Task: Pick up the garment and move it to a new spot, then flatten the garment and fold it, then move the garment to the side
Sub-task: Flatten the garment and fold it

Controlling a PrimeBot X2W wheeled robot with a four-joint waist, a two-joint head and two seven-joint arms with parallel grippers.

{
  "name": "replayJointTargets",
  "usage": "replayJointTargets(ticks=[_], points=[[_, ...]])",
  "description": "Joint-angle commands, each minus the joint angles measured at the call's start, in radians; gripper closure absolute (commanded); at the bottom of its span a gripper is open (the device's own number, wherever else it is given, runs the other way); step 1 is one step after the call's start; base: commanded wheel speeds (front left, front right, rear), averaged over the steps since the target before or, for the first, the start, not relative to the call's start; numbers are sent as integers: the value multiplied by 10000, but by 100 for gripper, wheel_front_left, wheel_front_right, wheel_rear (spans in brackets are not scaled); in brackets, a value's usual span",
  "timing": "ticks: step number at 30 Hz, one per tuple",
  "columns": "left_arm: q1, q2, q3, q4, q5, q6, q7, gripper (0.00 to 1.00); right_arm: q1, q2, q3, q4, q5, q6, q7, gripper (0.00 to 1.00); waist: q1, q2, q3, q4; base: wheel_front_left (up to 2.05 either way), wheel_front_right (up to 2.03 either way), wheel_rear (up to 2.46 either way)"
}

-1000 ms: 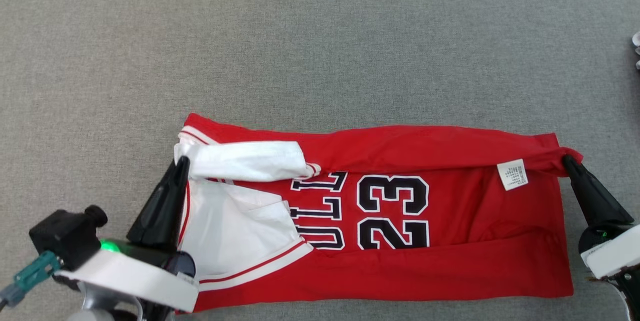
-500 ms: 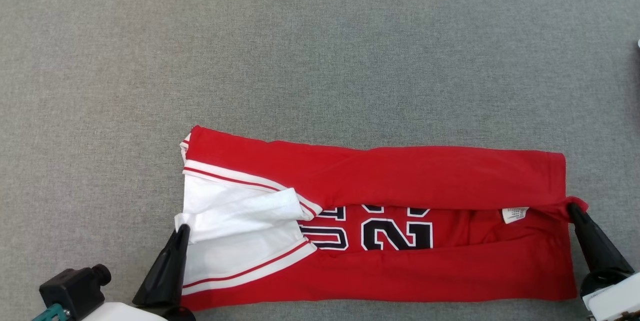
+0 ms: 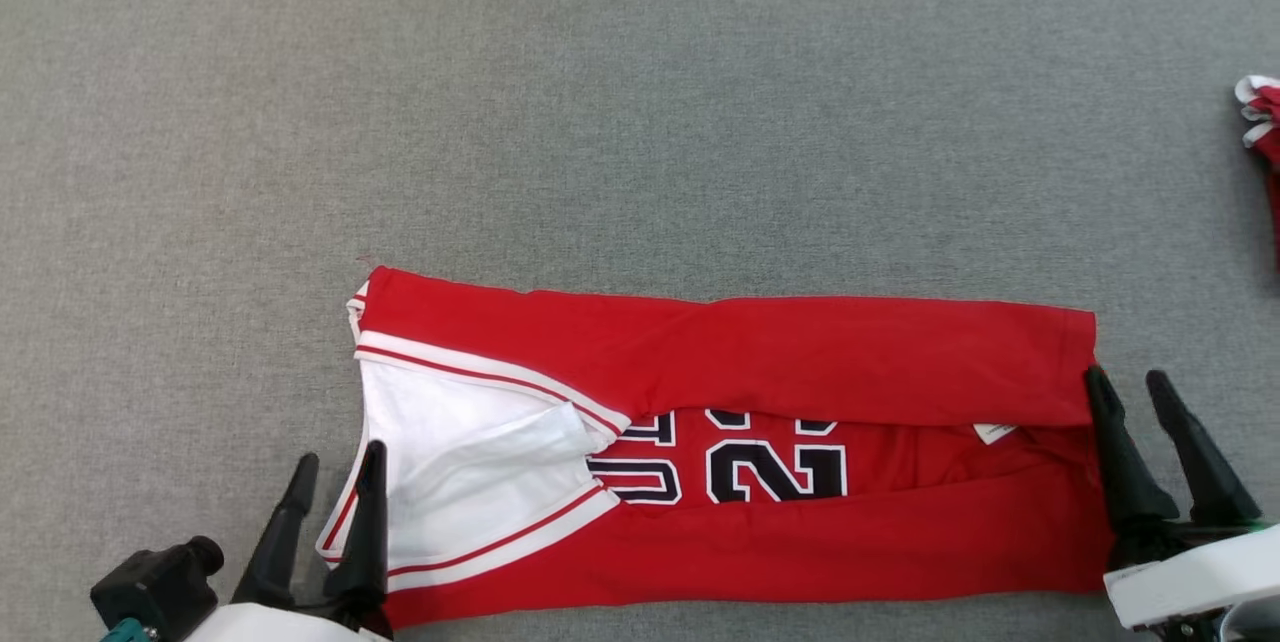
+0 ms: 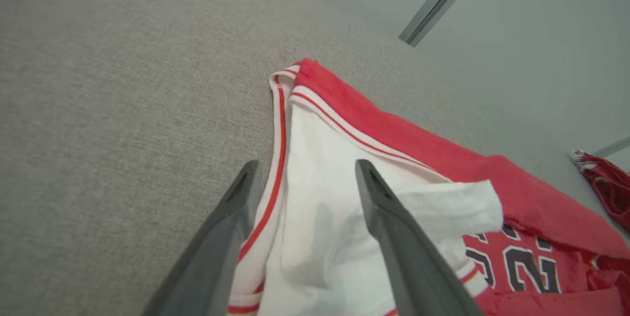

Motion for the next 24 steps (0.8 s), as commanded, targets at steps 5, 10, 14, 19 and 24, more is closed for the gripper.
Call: replayJointTargets(ticks=[5,10,14,19,24], points=[[-474,-197,354,6,845,251,-698,0,-327,318,-355,-355,-1399,4,-1181,0,0,0,-337,-212,0,0,0],[-760,-523,913,-169,1752,257,-903,0,-552,626,-582,-448,-2515,4,-1616,0,0,0,-702,-387,0,0,0],[-893,-776,1475,-254,2714,79,-907,0,-591,791,-640,-284,-3263,4,-1667,0,0,0,-1035,-462,0,0,0],[-728,-798,1704,107,3537,6,-912,0,-435,855,-425,46,-3651,4,-1665,0,0,0,-1412,-566,0,0,0],[-528,-844,1888,466,3993,-143,-914,0,-292,922,-275,327,-3757,4,-1706,0,0,0,-1644,-615,0,0,0]])
